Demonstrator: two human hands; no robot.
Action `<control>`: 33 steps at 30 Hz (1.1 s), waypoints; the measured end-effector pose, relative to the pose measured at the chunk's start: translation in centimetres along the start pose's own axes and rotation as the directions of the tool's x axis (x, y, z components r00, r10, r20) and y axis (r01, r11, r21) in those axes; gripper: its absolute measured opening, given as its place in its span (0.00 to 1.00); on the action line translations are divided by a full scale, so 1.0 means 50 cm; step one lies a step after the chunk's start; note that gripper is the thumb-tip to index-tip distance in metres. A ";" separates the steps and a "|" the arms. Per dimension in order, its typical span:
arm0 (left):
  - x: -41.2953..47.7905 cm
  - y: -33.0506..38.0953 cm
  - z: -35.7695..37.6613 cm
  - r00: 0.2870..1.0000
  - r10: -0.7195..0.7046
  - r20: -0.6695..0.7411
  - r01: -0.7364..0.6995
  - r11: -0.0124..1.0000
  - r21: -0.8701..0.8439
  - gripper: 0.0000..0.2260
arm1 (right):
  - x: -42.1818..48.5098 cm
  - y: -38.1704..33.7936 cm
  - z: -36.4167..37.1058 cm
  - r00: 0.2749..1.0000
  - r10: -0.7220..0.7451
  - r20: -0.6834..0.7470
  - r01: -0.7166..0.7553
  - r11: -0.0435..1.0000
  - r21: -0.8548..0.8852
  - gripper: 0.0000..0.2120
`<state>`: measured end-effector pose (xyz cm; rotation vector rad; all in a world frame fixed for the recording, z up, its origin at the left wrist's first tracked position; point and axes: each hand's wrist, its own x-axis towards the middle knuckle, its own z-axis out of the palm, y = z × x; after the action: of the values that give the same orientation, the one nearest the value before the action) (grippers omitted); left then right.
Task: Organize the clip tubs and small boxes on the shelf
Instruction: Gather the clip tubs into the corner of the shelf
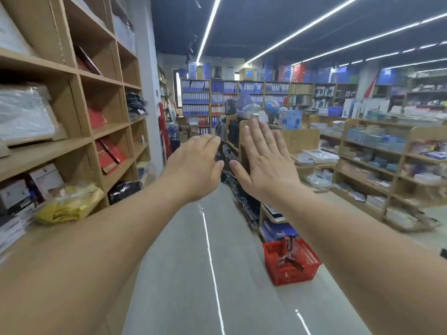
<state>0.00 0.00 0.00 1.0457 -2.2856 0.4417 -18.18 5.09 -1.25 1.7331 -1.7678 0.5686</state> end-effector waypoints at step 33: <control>-0.322 -0.288 1.020 0.405 -0.269 0.874 0.685 0.722 -0.095 0.20 | -0.154 -0.063 1.026 0.372 0.025 0.928 -0.531 0.825 0.190 0.13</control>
<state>0.69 -26.01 -48.89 1.8452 -2.3751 -1.0387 -21.16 -23.80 -44.38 2.3217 -2.9729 0.1302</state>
